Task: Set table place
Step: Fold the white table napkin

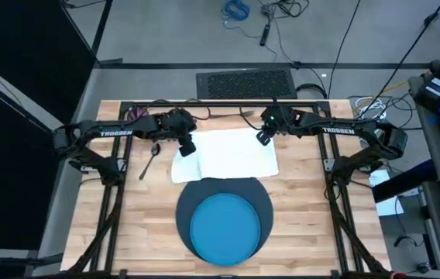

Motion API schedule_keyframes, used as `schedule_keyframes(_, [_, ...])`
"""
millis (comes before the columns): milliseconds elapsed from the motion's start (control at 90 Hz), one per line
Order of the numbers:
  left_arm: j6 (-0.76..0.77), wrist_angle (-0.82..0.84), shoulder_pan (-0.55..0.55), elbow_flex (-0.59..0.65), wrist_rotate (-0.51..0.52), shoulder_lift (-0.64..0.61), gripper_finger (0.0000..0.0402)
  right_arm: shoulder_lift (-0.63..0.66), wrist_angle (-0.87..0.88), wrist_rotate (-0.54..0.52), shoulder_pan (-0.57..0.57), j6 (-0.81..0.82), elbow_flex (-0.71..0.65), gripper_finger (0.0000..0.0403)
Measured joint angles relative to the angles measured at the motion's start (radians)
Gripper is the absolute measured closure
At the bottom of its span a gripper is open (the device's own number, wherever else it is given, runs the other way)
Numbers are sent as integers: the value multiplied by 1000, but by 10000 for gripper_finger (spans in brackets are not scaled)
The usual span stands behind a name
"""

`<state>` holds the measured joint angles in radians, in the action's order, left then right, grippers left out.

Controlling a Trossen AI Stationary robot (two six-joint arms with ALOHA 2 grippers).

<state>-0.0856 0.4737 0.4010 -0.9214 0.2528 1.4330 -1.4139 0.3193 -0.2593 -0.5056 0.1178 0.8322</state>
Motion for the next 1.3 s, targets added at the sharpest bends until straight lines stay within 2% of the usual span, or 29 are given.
schedule_keyframes(78, [30, -1, 4, 0, -9, 0, 273, 0, -8, 5, 0, 12, 0, 250])
schedule_keyframes(122, [63, 0, 6, 0, -53, 2, 272, 0, -7, 26, 1, 35, 0, 246])
schedule_keyframes(256, [105, 8, -1, 4, -215, 43, 272, 0, -9, 174, 20, 79, 0, 243])
schedule_keyframes(344, [105, -20, -19, 18, -262, 87, 271, 0, -15, 185, 49, 80, 0, 243])
schedule_keyframes(644, [53, -138, -37, 30, -221, 239, 271, 0, -31, 182, 77, 80, 0, 243])
schedule_keyframes(733, [52, -172, -37, 29, -215, 243, 271, 0, -31, 181, 76, 80, 0, 243])
schedule_keyframes(911, [45, -173, -32, 29, -132, 244, 271, 0, -30, 181, 76, 77, 0, 243])
schedule_keyframes(1300, [43, -173, -5, 29, -94, 244, 271, 0, -30, 181, 76, 77, 0, 243])
